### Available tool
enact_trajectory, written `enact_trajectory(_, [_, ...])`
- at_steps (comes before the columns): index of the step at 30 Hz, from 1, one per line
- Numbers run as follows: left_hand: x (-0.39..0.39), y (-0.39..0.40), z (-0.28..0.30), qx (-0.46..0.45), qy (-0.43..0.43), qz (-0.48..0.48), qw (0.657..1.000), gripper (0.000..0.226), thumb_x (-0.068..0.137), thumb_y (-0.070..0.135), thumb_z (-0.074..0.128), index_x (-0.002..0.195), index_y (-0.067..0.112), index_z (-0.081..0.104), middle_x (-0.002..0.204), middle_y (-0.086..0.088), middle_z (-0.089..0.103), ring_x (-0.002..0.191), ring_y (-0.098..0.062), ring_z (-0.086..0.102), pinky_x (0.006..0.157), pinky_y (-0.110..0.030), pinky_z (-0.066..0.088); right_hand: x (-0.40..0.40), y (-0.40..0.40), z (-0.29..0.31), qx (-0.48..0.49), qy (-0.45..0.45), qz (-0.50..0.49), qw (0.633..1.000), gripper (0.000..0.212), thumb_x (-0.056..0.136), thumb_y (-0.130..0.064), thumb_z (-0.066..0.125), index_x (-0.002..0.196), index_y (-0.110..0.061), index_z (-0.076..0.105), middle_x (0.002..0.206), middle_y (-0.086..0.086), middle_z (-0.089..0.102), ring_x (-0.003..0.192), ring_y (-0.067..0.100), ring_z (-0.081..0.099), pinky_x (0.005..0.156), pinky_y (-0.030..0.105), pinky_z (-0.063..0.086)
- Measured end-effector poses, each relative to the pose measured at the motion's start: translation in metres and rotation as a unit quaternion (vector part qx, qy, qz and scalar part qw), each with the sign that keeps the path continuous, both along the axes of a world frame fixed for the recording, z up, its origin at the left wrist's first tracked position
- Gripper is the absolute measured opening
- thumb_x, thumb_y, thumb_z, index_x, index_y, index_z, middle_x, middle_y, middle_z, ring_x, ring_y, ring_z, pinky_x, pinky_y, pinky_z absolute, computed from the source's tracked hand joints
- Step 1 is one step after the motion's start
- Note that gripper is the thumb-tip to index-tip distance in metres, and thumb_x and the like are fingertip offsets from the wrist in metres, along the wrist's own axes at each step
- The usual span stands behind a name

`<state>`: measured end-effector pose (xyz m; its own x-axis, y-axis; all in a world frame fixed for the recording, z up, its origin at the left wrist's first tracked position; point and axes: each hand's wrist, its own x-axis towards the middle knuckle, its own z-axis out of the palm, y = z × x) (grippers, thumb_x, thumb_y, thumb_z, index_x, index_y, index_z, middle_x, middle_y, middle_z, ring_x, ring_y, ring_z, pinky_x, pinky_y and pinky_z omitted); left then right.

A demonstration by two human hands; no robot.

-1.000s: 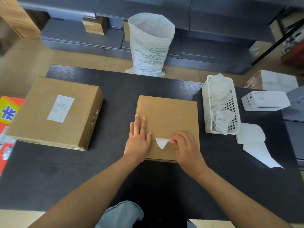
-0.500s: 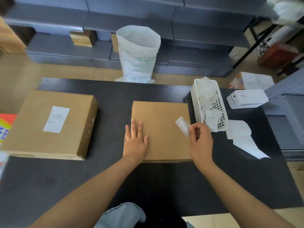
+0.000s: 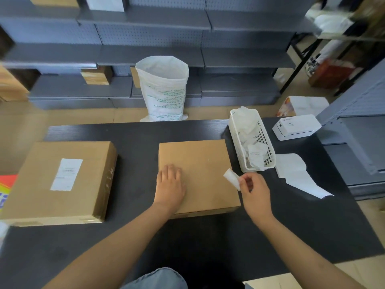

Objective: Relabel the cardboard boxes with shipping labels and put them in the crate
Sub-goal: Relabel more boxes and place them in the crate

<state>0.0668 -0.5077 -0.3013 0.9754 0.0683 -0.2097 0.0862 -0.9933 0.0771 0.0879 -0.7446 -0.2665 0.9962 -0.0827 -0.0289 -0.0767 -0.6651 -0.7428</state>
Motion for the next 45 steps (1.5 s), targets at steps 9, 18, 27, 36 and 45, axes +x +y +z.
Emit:
enact_trajectory(9, [0.033,-0.073,0.003,-0.033,-0.014,0.01,0.999,0.042,0.096,0.019,0.031,0.138,0.015,0.031,0.146,-0.009,0.03,0.136,-0.029,0.028,0.116,-0.043,0.022,0.053,-0.09,-0.019,0.015,0.006,-0.043,0.999,0.005,0.093,-0.018,0.058,0.094,-0.022,0.055,0.101,0.001,0.054,0.078,0.002,0.054,0.064,0.009,0.037])
enact_trajectory(18, [0.057,-0.161,0.011,-0.028,-0.012,0.093,0.995,0.05,0.089,0.022,0.041,0.138,0.02,0.031,0.147,-0.002,0.029,0.136,-0.021,0.026,0.112,-0.033,0.02,0.144,-0.121,-0.034,-0.017,0.0,0.129,0.992,0.012,0.092,-0.016,0.058,0.094,-0.024,0.049,0.1,-0.004,0.046,0.084,0.013,0.053,0.075,0.02,0.041])
enact_trajectory(27, [0.044,-0.17,0.007,-0.063,-0.024,0.167,0.984,0.048,0.086,0.017,0.046,0.133,0.021,0.041,0.142,0.0,0.035,0.132,-0.02,0.031,0.109,-0.032,0.02,0.173,-0.107,-0.059,-0.21,0.019,0.304,0.929,0.019,0.094,-0.017,0.051,0.11,-0.01,0.058,0.113,0.008,0.052,0.102,0.024,0.051,0.091,0.035,0.045])
enact_trajectory(36, [0.048,-0.168,0.005,-0.076,-0.014,0.153,0.985,0.047,0.089,0.019,0.044,0.135,0.024,0.038,0.143,0.001,0.033,0.134,-0.019,0.03,0.111,-0.033,0.021,0.167,-0.1,-0.036,-0.291,0.031,0.265,0.919,0.039,0.095,-0.018,0.049,0.133,-0.012,0.041,0.125,0.008,0.05,0.111,0.023,0.052,0.094,0.033,0.047])
enact_trajectory(45, [0.045,-0.156,0.019,-0.057,0.014,0.103,0.993,0.043,0.092,0.018,0.042,0.135,0.019,0.04,0.141,-0.003,0.037,0.129,-0.024,0.036,0.109,-0.036,0.028,0.151,-0.103,-0.014,-0.355,0.014,0.282,0.891,0.034,0.098,-0.027,0.042,0.13,-0.014,0.043,0.128,0.009,0.052,0.113,0.023,0.052,0.093,0.033,0.047])
